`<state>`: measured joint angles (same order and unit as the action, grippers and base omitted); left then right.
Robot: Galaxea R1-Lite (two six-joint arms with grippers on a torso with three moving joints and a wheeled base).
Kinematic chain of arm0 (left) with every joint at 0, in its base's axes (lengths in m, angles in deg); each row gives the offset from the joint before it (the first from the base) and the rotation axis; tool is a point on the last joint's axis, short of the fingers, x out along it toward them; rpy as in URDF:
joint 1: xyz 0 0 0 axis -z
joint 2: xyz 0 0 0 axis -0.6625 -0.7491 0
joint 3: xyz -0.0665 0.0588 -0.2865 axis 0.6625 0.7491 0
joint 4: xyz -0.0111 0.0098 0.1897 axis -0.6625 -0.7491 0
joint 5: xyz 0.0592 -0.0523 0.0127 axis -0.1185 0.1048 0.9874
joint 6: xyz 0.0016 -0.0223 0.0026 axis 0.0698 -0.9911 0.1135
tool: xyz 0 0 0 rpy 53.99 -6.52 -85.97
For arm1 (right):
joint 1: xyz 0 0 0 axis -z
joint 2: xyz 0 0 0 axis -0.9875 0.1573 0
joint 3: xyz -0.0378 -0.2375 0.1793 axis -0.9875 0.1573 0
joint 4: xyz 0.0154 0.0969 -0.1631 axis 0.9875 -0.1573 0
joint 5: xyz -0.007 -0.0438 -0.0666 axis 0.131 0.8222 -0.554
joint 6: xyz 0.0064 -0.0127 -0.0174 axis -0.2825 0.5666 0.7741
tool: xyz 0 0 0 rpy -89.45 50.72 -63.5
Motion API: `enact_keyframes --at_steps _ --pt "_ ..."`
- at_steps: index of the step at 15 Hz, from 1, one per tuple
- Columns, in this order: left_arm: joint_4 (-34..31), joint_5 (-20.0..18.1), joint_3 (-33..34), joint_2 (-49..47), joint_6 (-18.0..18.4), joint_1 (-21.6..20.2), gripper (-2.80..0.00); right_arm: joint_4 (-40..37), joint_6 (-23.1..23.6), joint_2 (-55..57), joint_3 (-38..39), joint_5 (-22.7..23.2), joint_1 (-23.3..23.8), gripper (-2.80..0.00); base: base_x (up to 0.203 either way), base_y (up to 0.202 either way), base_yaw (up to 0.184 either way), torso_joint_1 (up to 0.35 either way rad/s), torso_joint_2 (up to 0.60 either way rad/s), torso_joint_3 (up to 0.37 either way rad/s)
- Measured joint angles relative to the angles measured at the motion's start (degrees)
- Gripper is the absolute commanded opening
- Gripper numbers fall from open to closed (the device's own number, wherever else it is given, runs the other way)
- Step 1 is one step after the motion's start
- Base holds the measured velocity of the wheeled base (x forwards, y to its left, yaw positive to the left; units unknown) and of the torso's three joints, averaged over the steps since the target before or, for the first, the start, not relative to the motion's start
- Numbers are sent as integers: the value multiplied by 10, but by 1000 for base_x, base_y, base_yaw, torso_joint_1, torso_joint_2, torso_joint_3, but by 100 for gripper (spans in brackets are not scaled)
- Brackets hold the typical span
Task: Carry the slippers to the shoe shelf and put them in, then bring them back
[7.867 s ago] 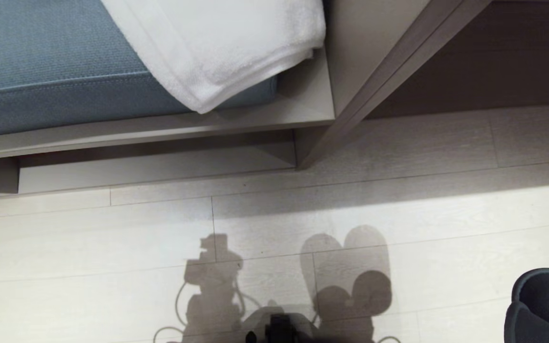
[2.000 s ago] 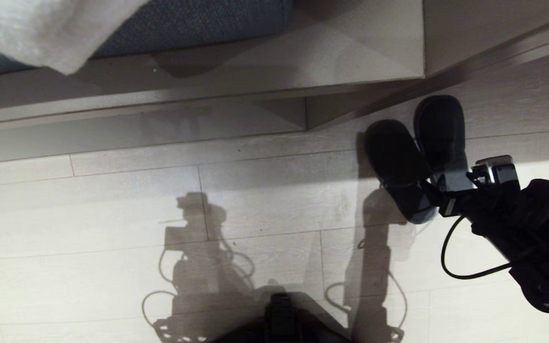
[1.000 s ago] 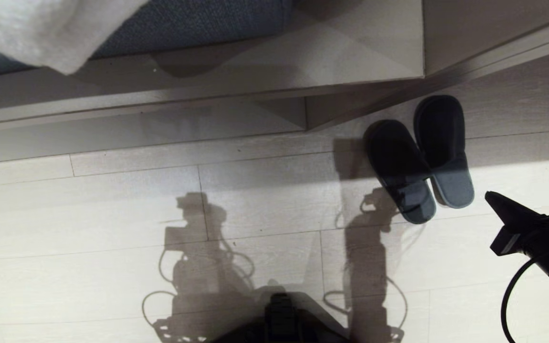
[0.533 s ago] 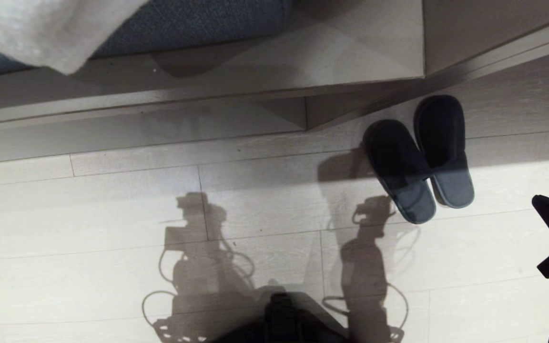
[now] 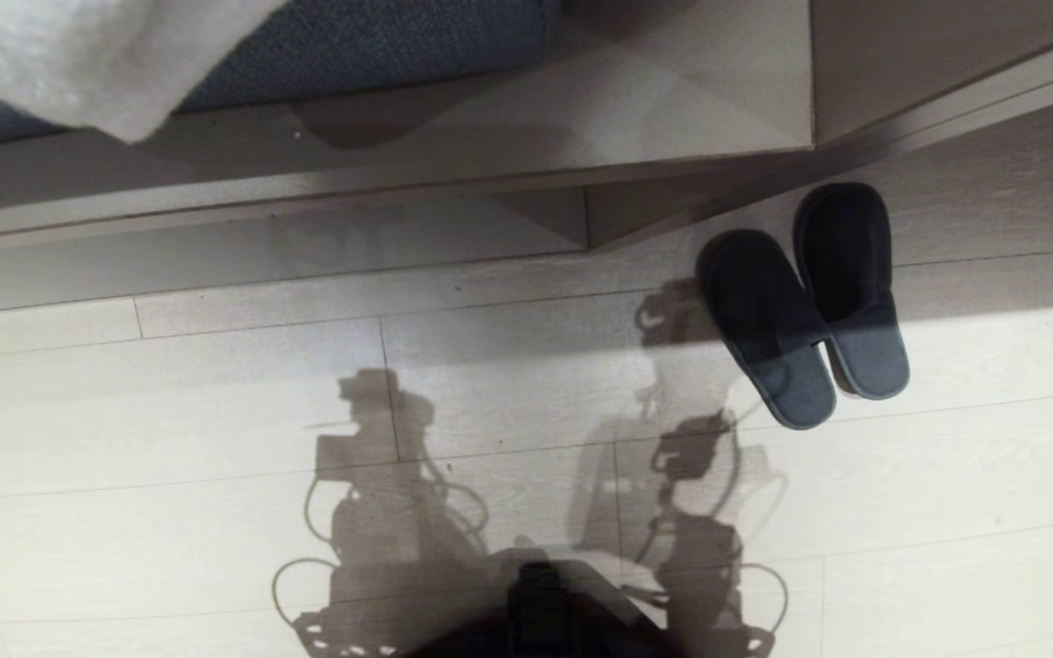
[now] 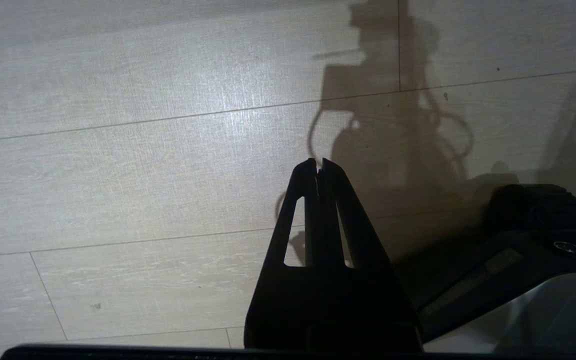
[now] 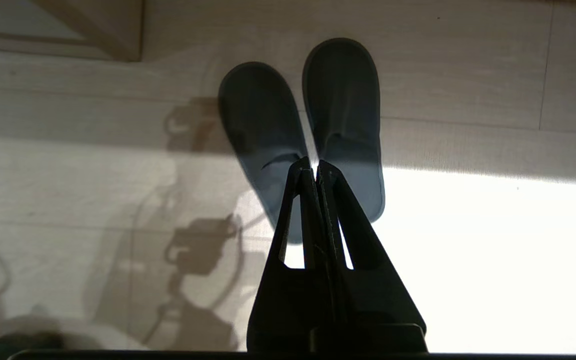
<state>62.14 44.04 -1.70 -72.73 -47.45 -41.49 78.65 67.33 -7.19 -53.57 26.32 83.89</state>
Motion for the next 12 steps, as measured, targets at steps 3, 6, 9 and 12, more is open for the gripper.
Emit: enact_keyframes --at_steps 3,6,9,12 --pt "0 0 0 0 0 0 -280 -181 -4 -125 -8 2 -10 -280 0 0 0 0 0 0" --pt "0 0 0 0 -1 0 -280 -236 -6 -203 55 0 -19 -280 0 0 0 0 0 0" --pt "0 0 0 0 0 0 -280 -330 -14 -266 75 -30 -22 -280 0 0 0 3 0 56" --pt "0 0 0 0 -1 0 -280 -379 -18 -288 76 -43 -23 -280 0 0 0 3 3 174"
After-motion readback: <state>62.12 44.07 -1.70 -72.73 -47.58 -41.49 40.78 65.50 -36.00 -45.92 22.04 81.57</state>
